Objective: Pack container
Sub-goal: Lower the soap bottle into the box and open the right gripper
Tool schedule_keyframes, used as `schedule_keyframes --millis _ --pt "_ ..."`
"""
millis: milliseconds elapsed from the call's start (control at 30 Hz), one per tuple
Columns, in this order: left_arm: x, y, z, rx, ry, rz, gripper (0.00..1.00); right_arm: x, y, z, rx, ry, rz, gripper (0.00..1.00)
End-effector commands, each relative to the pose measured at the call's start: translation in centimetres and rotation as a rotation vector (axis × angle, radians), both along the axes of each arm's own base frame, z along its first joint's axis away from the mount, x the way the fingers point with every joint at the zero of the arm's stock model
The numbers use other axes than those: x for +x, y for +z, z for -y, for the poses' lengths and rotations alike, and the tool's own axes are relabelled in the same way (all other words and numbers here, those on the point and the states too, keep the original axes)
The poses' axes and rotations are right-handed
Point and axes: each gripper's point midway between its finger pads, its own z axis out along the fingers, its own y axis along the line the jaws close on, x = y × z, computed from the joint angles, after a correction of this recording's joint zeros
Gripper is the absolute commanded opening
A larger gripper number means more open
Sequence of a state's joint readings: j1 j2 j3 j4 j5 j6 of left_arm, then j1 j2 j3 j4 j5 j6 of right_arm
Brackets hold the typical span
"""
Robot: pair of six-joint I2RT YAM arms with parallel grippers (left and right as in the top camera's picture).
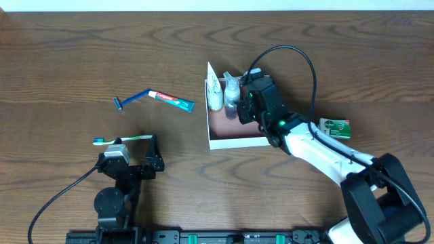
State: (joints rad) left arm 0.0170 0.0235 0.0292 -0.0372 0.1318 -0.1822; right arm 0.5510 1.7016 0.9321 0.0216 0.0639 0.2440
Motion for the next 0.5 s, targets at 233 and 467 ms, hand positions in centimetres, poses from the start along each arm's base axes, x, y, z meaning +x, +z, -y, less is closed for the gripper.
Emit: schedule_keyframes --millis 233,467 --pt "0.0 -1.7 0.1 0.010 -0.012 -0.045 0.98 1.3 -0.2 1.0 0.014 -0.026 0.019 0.01" --pt "0.0 -1.7 0.1 0.010 -0.012 -0.045 0.98 1.4 0.3 0.3 0.044 -0.002 0.031 0.01"
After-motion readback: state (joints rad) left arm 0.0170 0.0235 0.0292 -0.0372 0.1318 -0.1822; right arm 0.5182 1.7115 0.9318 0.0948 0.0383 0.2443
